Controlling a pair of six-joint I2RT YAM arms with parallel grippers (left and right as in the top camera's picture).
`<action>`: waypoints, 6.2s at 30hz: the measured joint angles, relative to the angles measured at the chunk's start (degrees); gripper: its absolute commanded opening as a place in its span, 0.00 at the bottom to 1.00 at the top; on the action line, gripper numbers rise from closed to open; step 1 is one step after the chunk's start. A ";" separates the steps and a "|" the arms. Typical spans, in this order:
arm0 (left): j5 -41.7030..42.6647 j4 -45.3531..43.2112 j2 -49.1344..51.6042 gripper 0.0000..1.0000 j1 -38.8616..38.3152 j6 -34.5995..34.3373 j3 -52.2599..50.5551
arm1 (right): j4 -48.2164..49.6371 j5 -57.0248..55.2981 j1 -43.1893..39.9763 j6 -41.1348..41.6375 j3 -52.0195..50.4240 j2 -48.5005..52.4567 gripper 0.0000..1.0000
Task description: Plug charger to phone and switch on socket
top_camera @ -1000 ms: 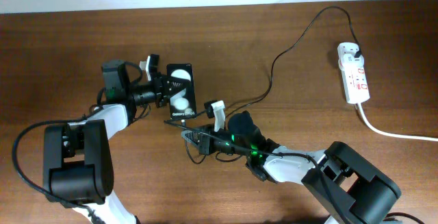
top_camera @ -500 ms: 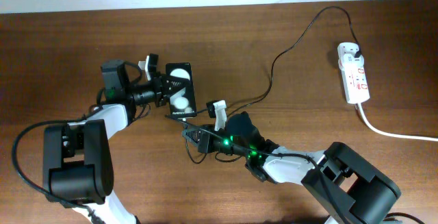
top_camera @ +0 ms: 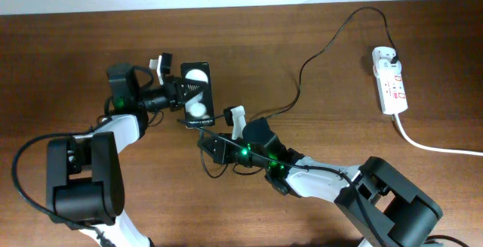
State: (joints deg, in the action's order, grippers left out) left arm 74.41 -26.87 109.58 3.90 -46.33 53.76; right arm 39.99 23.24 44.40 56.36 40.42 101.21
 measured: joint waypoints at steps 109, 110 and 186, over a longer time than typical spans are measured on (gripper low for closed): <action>-44.89 31.65 -2.67 0.73 -11.72 9.29 0.39 | -22.86 11.74 -14.56 -4.35 1.66 -5.07 0.99; -44.92 31.69 -2.67 0.82 -11.72 9.29 0.39 | -22.86 11.74 -14.56 -4.31 1.66 -5.07 0.99; -43.98 34.62 -4.07 0.99 5.03 9.66 1.03 | -22.86 9.94 -14.60 -4.33 1.68 -5.07 0.99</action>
State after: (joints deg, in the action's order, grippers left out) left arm 30.44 7.75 105.51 8.93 -36.67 54.78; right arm 17.12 33.19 29.80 52.03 42.11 96.14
